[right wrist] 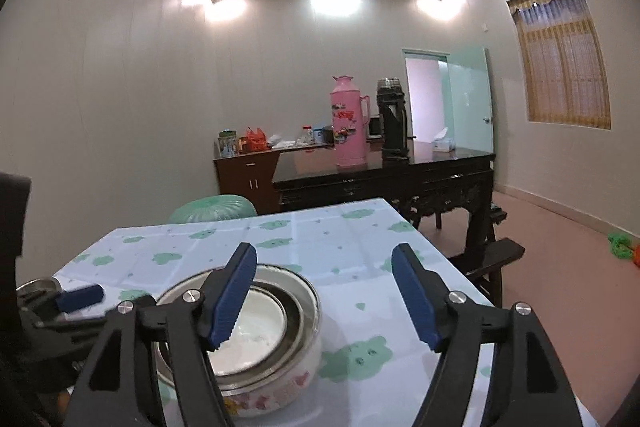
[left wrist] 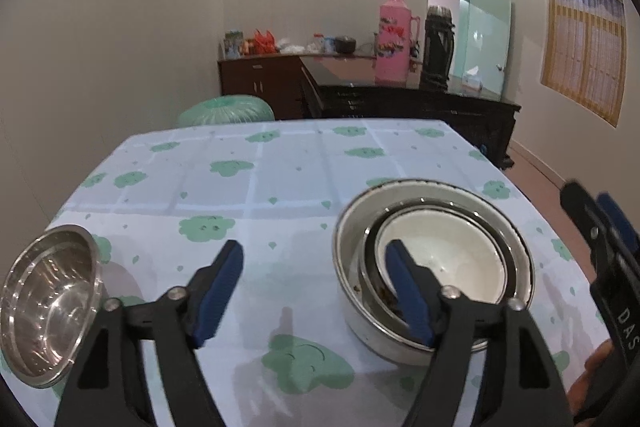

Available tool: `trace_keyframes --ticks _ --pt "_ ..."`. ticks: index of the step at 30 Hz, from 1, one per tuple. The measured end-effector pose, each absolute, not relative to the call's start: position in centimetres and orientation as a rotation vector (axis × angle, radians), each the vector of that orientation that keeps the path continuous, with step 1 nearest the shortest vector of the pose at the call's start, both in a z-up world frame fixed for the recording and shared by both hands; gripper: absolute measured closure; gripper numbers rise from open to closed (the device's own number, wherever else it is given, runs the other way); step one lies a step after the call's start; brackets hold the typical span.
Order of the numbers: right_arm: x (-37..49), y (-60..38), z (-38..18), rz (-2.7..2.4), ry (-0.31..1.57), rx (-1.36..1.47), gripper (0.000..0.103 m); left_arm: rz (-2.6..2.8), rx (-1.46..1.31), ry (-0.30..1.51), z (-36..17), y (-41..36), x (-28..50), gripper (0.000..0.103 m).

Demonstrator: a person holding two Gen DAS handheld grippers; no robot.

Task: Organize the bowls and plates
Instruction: 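Move the right tool to the rim of the white enamel bowl stack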

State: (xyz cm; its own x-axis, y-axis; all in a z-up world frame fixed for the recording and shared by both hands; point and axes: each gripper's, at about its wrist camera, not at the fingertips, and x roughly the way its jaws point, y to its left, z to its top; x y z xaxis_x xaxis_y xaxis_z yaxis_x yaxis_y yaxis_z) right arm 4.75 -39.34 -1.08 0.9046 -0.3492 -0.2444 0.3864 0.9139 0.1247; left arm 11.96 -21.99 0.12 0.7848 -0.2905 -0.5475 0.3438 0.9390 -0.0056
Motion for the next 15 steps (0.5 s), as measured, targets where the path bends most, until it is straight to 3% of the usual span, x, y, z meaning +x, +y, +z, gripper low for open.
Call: trace_keyframes --ticks 4,15 --pt "3.8 -40.4 -1.3 -0.381 0.265 0.22 0.031 -0.318 0.109 0.537 0.4 -21.5 11.6 0.017" --pt "3.0 -41.8 -2.1 -0.377 0.322 0.297 0.031 -0.293 0.109 0.597 -0.8 -20.6 12.6 0.016"
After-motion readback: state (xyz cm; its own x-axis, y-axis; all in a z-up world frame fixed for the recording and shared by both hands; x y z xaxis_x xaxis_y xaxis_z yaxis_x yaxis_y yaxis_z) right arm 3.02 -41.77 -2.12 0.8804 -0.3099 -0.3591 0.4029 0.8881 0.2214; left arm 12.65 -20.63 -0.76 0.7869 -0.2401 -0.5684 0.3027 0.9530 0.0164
